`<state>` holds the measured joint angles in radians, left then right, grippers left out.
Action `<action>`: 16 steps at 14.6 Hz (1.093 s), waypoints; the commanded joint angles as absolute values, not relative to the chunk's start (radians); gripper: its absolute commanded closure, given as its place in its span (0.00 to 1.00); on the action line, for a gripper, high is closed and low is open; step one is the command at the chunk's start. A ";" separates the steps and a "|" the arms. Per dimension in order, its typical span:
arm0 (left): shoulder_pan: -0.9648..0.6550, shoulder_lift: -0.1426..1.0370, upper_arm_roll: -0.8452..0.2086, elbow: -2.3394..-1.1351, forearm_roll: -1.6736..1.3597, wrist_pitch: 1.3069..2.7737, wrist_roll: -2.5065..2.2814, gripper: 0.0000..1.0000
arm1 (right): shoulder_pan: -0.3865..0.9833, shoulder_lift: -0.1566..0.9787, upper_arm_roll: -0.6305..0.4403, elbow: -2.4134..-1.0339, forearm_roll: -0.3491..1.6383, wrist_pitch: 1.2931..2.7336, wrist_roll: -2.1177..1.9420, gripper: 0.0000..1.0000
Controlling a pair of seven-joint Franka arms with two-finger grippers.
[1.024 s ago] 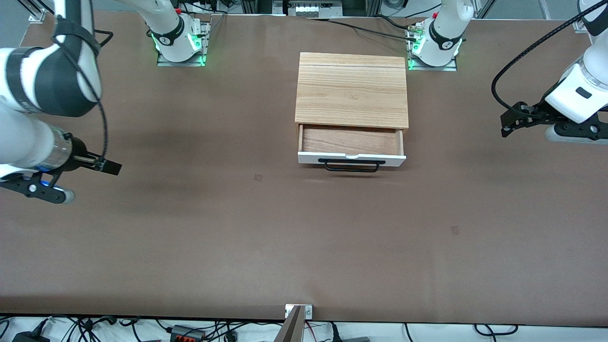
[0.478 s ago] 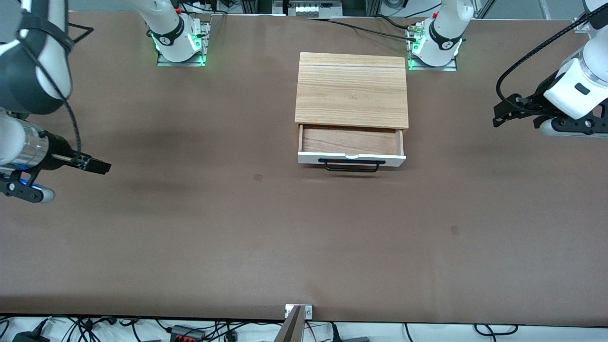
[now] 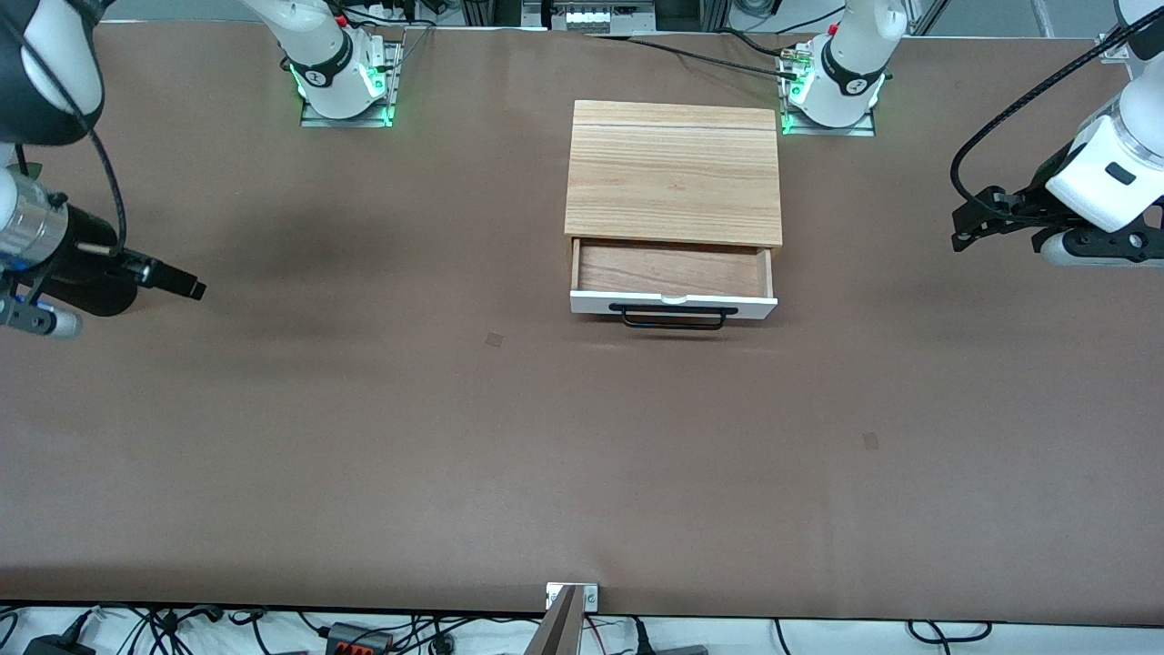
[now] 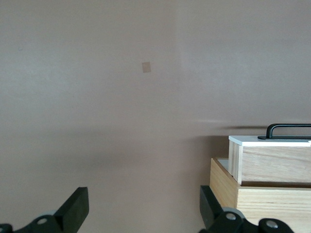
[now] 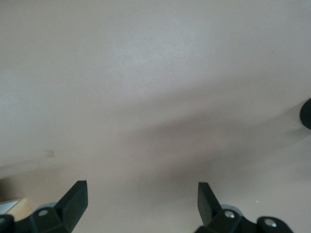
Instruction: Pull top drawer with both arms simultaneously
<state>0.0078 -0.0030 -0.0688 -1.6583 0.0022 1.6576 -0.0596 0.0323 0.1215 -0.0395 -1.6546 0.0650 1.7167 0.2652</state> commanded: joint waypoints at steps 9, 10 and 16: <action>0.009 0.006 -0.061 -1.631 0.026 1.646 -0.060 0.00 | -0.012 0.041 -0.002 -1.741 0.005 1.753 0.075 0.00; 0.009 0.008 -0.061 -1.631 0.029 1.646 -0.048 0.00 | -0.011 0.044 -0.002 -1.743 0.002 1.752 0.074 0.00; 0.009 0.009 -0.060 -1.631 0.026 1.644 0.034 0.00 | -0.005 0.049 0.000 -1.686 -0.026 1.656 0.127 0.00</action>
<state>0.0129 -0.0030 -0.0613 -1.6563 0.0029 1.6576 0.0097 0.0118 0.0476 -0.0199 -1.7345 -0.0082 1.7346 0.0944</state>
